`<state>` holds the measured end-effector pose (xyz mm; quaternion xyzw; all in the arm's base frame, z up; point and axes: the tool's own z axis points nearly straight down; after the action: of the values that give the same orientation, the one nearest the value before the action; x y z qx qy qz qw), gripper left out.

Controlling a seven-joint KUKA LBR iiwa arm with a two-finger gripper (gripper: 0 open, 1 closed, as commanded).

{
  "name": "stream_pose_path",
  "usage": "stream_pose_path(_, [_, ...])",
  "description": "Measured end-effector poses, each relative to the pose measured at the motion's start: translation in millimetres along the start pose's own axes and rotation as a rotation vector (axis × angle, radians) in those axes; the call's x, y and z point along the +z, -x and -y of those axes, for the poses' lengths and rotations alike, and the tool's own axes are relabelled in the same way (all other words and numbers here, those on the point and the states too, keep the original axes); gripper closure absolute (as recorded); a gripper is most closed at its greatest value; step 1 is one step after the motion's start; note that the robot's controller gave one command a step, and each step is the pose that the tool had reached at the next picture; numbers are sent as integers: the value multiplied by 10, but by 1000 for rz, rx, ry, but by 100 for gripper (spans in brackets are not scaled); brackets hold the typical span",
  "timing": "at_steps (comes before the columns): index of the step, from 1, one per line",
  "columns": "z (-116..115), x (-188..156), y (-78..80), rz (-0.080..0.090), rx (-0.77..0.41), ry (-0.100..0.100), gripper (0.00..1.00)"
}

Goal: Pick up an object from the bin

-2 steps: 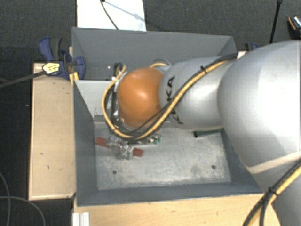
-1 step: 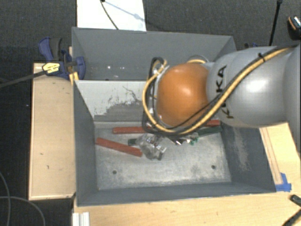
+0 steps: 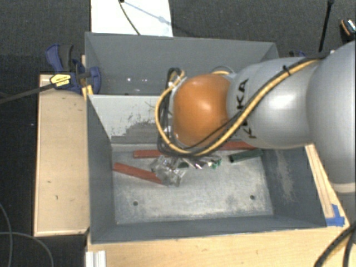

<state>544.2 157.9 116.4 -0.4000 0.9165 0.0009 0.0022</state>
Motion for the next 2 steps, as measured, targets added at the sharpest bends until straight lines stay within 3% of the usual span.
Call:
stream_pose_path(1, [1,-14,-6,0,3,0,0])
stream_pose_path(2, [-166,488,612,1,-27,1,0])
